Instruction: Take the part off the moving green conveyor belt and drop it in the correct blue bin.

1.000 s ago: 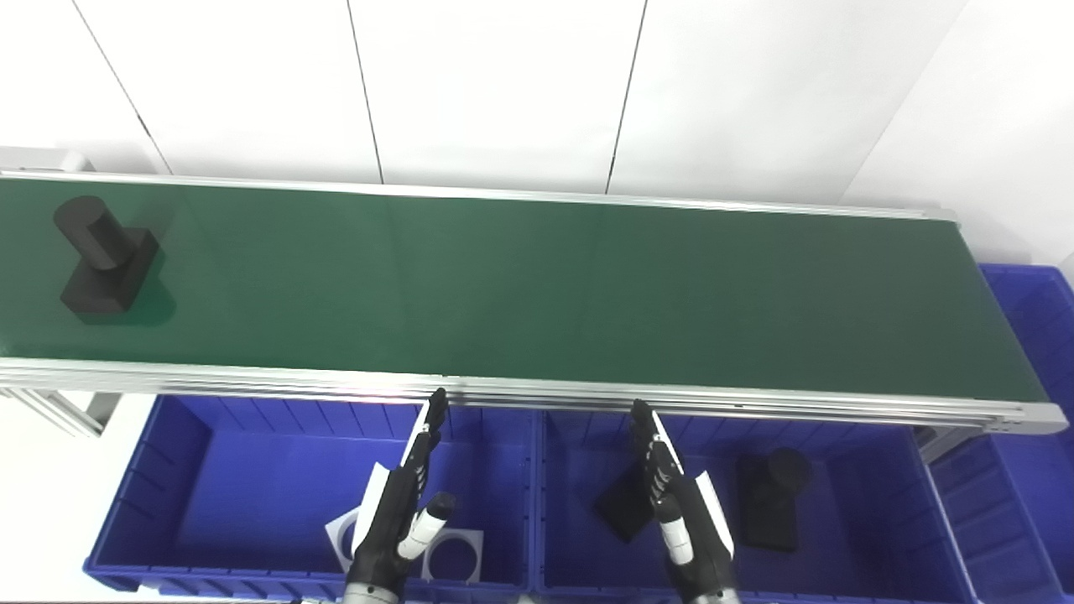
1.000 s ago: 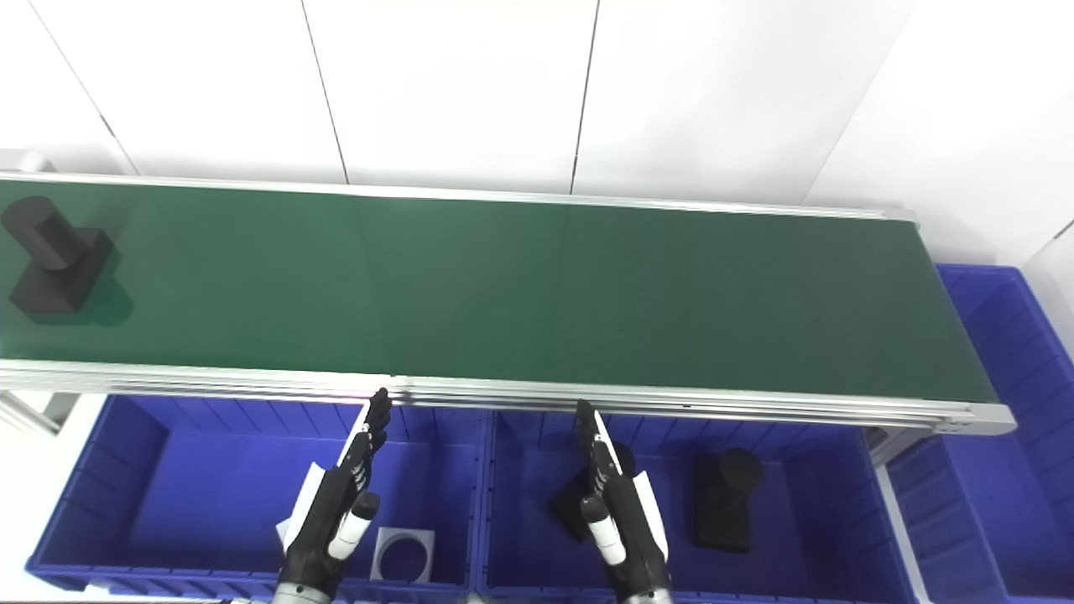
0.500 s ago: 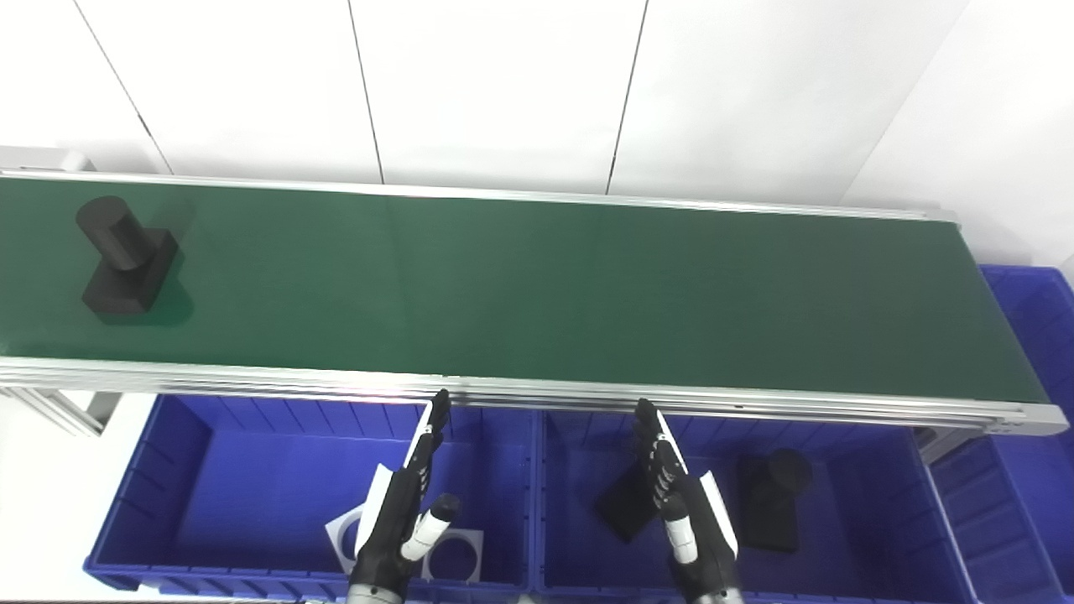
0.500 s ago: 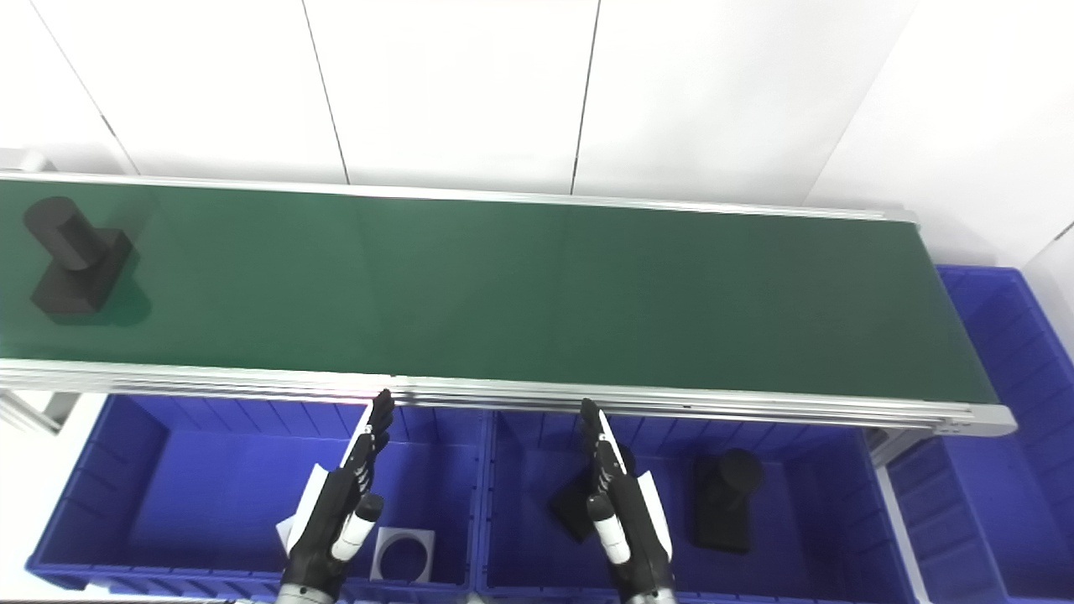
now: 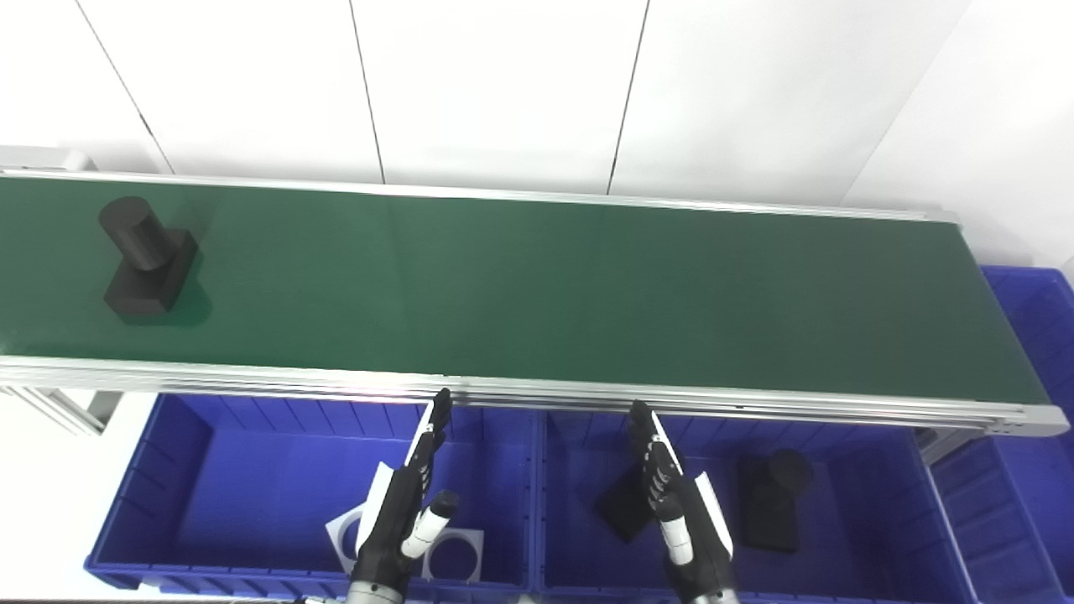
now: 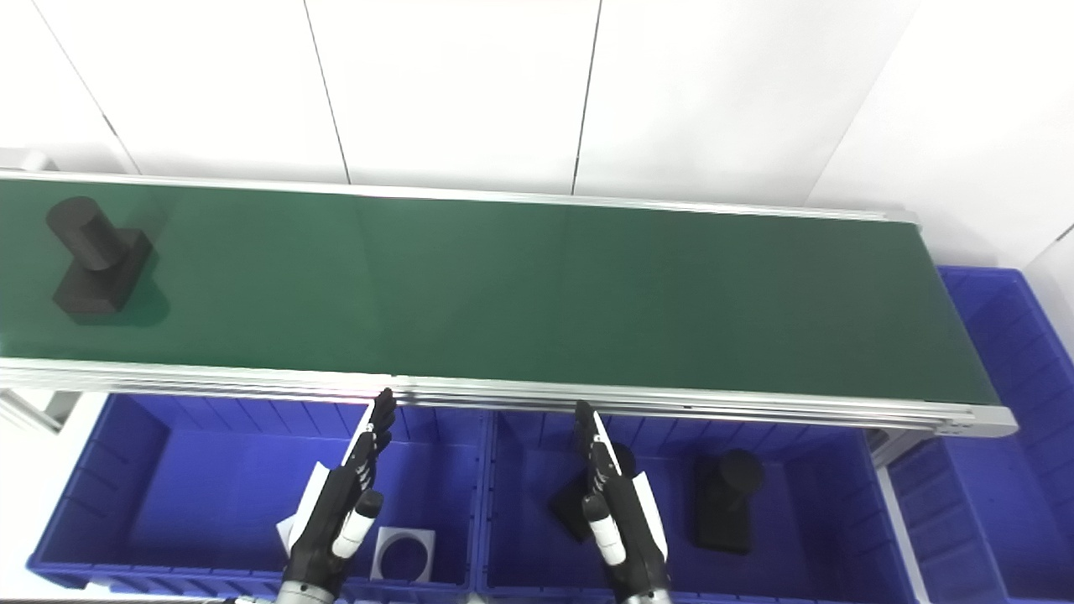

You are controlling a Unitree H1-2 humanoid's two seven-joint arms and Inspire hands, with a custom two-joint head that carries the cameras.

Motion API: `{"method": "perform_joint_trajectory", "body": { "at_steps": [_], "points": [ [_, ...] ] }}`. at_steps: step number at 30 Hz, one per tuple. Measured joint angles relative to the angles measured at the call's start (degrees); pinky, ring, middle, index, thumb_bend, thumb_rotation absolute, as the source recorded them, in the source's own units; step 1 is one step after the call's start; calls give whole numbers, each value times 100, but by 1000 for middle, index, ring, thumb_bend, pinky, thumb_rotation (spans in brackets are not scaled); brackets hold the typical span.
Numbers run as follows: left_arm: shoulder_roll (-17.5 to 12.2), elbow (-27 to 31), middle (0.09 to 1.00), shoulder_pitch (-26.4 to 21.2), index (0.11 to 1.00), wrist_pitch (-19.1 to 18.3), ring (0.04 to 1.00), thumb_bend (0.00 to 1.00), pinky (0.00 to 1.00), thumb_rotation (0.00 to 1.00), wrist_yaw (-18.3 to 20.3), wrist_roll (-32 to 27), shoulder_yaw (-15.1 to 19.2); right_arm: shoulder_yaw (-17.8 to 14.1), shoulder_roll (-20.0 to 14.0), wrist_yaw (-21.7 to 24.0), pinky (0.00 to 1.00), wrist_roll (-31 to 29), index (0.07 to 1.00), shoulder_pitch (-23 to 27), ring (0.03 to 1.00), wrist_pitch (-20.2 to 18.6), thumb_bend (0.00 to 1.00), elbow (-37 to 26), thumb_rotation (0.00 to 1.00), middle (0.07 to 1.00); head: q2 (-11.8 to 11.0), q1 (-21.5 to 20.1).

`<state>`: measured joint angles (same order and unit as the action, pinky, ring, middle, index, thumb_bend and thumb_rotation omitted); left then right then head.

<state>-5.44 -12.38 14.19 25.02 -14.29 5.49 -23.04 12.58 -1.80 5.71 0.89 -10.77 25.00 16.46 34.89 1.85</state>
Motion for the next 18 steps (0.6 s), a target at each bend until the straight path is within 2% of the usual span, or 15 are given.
{"method": "perform_joint_trajectory", "body": {
  "at_steps": [15,18],
  "points": [
    [8,0,1000,0,985,0,999,903,977,1000,7,8,17,-16,1,6,1000,2,1000,0,1000,0,893,9,1000,1000,-18,18],
    [7,-33,1000,-11,986,0,997,889,974,1000,-45,36,-8,-36,6,16,1000,-11,1000,9,1000,0,884,69,1000,1000,-166,61]
  ]
}}
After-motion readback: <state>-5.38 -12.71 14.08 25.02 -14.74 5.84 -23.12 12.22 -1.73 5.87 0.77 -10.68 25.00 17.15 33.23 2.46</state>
